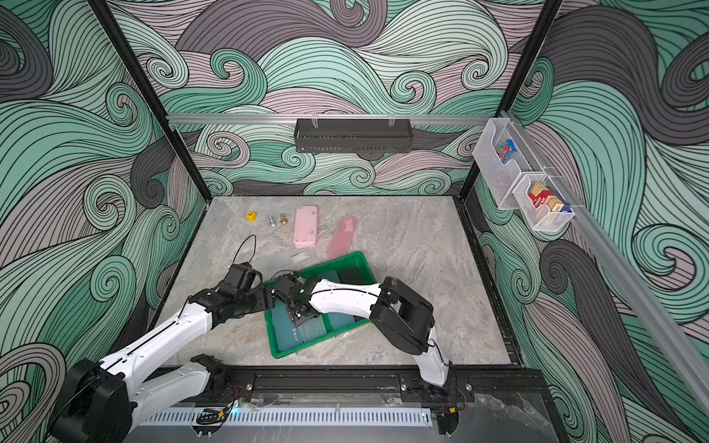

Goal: Put the pencil case into the storage box
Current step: Adjust the pencil case in the storage box, then move the storage box to the center of the board.

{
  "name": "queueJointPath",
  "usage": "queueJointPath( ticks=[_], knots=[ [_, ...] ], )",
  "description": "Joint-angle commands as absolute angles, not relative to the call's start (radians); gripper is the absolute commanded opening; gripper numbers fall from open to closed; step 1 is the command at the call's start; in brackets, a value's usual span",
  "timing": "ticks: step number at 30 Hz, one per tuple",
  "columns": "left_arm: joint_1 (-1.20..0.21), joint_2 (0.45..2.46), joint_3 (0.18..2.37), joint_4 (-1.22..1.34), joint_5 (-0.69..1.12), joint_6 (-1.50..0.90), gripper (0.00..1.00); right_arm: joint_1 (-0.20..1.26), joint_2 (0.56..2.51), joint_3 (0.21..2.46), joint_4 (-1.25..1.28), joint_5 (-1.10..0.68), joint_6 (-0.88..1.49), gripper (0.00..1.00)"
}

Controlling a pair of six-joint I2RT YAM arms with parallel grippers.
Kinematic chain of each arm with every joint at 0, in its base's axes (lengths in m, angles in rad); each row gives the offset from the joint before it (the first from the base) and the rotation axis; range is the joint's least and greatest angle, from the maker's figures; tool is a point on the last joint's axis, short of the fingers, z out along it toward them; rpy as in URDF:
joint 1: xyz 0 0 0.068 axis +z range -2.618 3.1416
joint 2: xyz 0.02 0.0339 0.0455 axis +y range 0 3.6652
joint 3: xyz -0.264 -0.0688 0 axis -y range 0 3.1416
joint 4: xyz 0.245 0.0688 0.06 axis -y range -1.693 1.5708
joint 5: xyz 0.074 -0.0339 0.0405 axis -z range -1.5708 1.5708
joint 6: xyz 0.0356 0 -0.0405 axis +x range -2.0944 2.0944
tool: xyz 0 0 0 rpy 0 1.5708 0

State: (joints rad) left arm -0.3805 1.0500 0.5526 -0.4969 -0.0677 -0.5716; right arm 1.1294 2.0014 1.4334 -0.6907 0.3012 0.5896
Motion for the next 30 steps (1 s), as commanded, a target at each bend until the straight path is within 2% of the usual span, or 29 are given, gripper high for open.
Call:
queueJointPath(
  ticks=[1, 14, 19, 23, 30],
  knots=[
    [-0.374, 1.054, 0.551, -0.509, -0.078, -0.571, 0.9, 1.128, 2.007, 1.432, -0.762, 0.342, 0.595, 0.71],
    [-0.374, 1.03, 0.548, -0.517, -0.077, -0.572, 0.9, 1.091, 1.826, 1.382, -0.789, 0.397, 0.534, 0.71],
    [-0.374, 0.968, 0.542, -0.531, -0.025, -0.58, 0.9, 0.961, 1.731, 1.332, -0.787, 0.391, 0.437, 0.72],
    [-0.374, 0.909, 0.533, -0.52, 0.024, -0.577, 0.9, 0.828, 1.735, 1.355, -0.785, 0.347, 0.303, 0.72],
    [-0.374, 0.874, 0.572, -0.583, -0.014, -0.58, 0.9, 0.704, 1.769, 1.375, -0.701, 0.156, 0.227, 0.71]
  ],
)
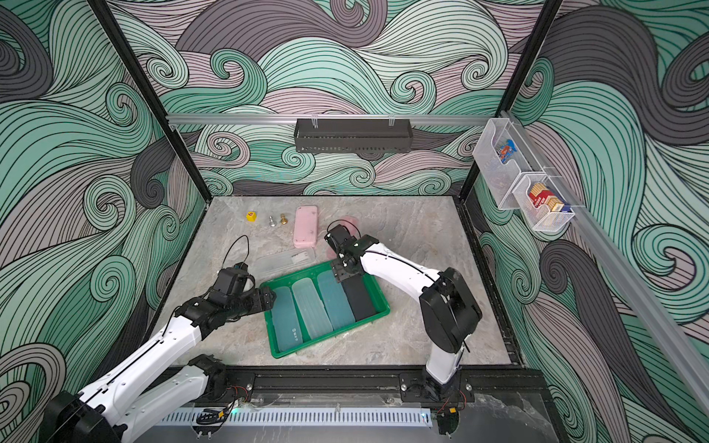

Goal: Put the pencil case into the storage box
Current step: Move the storage box to the center of the board.

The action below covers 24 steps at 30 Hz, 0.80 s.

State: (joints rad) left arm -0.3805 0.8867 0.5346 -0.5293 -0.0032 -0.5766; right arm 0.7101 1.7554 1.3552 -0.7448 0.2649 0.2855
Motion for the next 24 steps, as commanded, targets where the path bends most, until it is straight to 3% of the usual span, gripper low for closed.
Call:
queueJointPath(
  ticks=[1, 12, 15, 24],
  knots=[
    [-0.374, 0.872, 0.574, -0.589, -0.024, -0.58, 0.91, 0.703, 1.778, 1.376, -0.696, 0.145, 0.225, 0.71],
    [-0.374, 0.852, 0.566, -0.579, -0.06, -0.573, 0.93, 0.575, 1.86, 1.278, -0.574, 0.046, 0.23, 0.69],
    [-0.374, 0.87, 0.586, -0.588, -0.077, -0.574, 0.99, 0.522, 1.852, 1.253, -0.574, 0.066, 0.211, 0.69],
    [-0.373, 0.972, 0.72, -0.607, -0.149, -0.556, 0.99, 0.328, 1.754, 1.153, -0.574, 0.136, 0.146, 0.7]
  ],
)
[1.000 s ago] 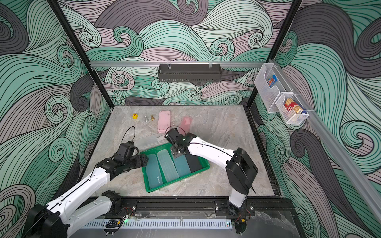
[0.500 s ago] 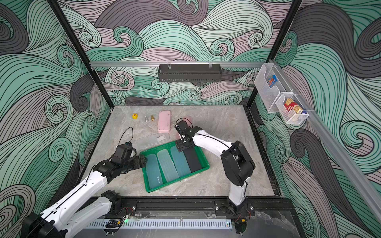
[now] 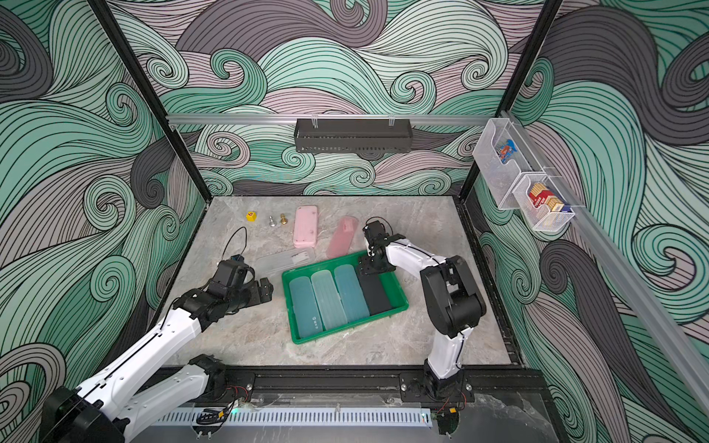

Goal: Put the pencil case into the storage box
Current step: Move the storage box to the center of the board, then pick up the pencil case from the center of the board.

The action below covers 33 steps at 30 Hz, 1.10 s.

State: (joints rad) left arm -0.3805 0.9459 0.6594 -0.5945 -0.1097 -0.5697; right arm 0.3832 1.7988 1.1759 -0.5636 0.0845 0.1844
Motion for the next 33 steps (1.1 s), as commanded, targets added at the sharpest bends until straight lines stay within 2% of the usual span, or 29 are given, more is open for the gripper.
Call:
queueJointPath(
  ticks=[1, 11, 17, 20, 24, 30, 33],
  knots=[
    [-0.374, 0.993, 0.743, -0.607, -0.149, -0.556, 0.99, 0.305, 1.744, 1.148, -0.574, 0.156, 0.134, 0.7],
    [-0.374, 1.242, 0.928, -0.536, -0.13, -0.519, 0.99, 0.116, 1.793, 1.254, -0.659, 0.297, 0.108, 0.7],
    [-0.374, 1.489, 1.105, -0.482, -0.097, -0.494, 0.99, 0.11, 1.701, 1.276, -0.681, 0.226, 0.112, 0.7],
    [-0.374, 1.643, 1.258, -0.496, -0.087, -0.465, 0.99, 0.11, 1.604, 1.249, -0.684, 0.166, 0.128, 0.72],
    [-0.373, 1.89, 1.532, -0.538, -0.117, -0.408, 0.99, 0.115, 1.495, 1.187, -0.684, 0.018, 0.16, 0.8],
    [-0.373, 2.268, 2.043, -0.811, -0.156, -0.372, 0.99, 0.149, 1.42, 1.1, -0.682, -0.011, 0.163, 0.89],
    [-0.373, 2.384, 2.186, -0.867, -0.164, -0.361, 0.99, 0.164, 1.414, 1.081, -0.67, -0.033, 0.164, 0.91]
  ],
)
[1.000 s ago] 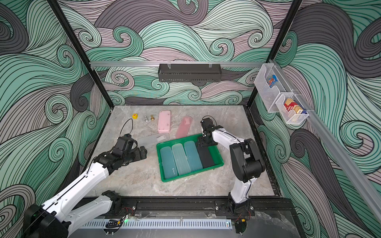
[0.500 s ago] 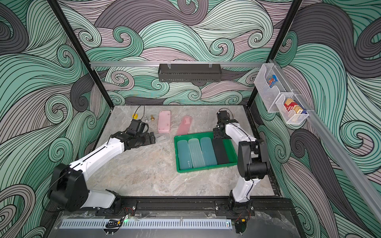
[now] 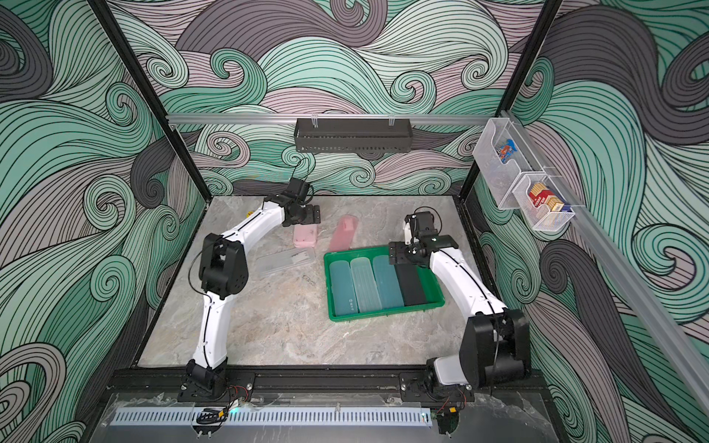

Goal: Put the pencil case into the storage box
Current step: Pick up the pencil case from the center of the board.

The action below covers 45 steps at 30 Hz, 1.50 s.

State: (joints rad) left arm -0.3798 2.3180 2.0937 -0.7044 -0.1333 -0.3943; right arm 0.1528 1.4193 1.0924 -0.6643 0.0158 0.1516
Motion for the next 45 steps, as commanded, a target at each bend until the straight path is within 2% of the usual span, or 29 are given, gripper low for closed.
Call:
queueJointPath(
  ticks=[1, 12, 32, 36, 39, 45],
  knots=[
    [-0.373, 2.408, 2.211, -0.872, -0.164, -0.359, 0.99, 0.17, 1.413, 1.075, -0.67, -0.035, 0.163, 0.92],
    [-0.382, 2.458, 2.153, -0.762, -0.153, -0.33, 0.99, 0.218, 1.414, 1.031, -0.623, -0.038, 0.173, 0.92],
    [-0.397, 2.527, 2.161, -0.814, -0.139, -0.331, 0.99, 0.235, 1.388, 1.003, -0.613, -0.015, 0.184, 0.92],
    [-0.398, 2.511, 2.161, -0.83, -0.117, -0.34, 0.93, 0.235, 1.372, 0.998, -0.614, -0.011, 0.186, 0.92],
    [-0.398, 2.492, 2.161, -0.836, -0.104, -0.339, 0.84, 0.237, 1.36, 0.989, -0.614, -0.004, 0.188, 0.92],
    [-0.398, 2.446, 2.159, -0.87, -0.1, -0.357, 0.84, 0.236, 1.336, 0.972, -0.614, -0.002, 0.196, 0.92]
  ],
)
